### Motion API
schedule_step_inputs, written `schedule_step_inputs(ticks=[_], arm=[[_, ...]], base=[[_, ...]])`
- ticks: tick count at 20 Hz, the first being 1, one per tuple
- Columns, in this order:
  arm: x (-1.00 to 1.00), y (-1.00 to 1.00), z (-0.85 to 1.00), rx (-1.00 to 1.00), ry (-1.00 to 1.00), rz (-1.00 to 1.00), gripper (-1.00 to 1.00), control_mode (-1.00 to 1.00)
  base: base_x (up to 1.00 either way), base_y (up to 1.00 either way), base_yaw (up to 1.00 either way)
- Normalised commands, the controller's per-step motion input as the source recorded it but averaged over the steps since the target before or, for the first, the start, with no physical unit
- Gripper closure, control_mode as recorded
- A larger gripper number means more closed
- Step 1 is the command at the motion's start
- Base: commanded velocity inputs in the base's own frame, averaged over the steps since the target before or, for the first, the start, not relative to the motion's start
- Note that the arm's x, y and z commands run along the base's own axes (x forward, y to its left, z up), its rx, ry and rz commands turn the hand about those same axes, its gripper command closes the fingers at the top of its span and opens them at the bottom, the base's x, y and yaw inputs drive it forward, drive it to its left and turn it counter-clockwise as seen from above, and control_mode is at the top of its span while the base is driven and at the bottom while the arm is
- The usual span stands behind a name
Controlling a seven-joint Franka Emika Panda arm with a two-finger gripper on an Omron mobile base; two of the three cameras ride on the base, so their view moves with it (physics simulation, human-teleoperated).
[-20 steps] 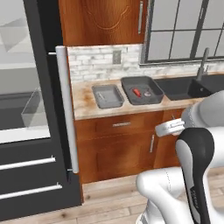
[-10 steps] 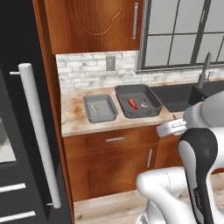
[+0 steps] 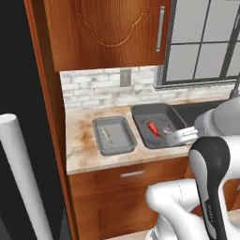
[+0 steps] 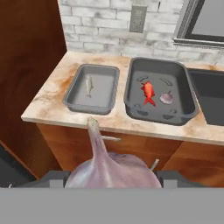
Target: Place one garlic and one fish in each tupperware on the nearby counter, to pack two identical lunches.
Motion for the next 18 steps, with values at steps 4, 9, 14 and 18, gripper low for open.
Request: schedule_step_inputs(ticks=[4,9,14,18], arm=[[0.00,0.00,0.00,0.00,0.00,0.00,1.00,1.00],[0.00,0.00,0.00,0.00,0.00,0.00,1.00,1.00],[0.00,0.00,0.00,0.00,0.00,0.00,1.00,1.00],[0.07,0.04,-0.05,0.00,0.03,0.00,1.00,-1.00]], base=[[0.61,0.00,0.00],[0.67,0.00,0.00],[0.63,0.01,0.00],[0.27,0.03,0.00]])
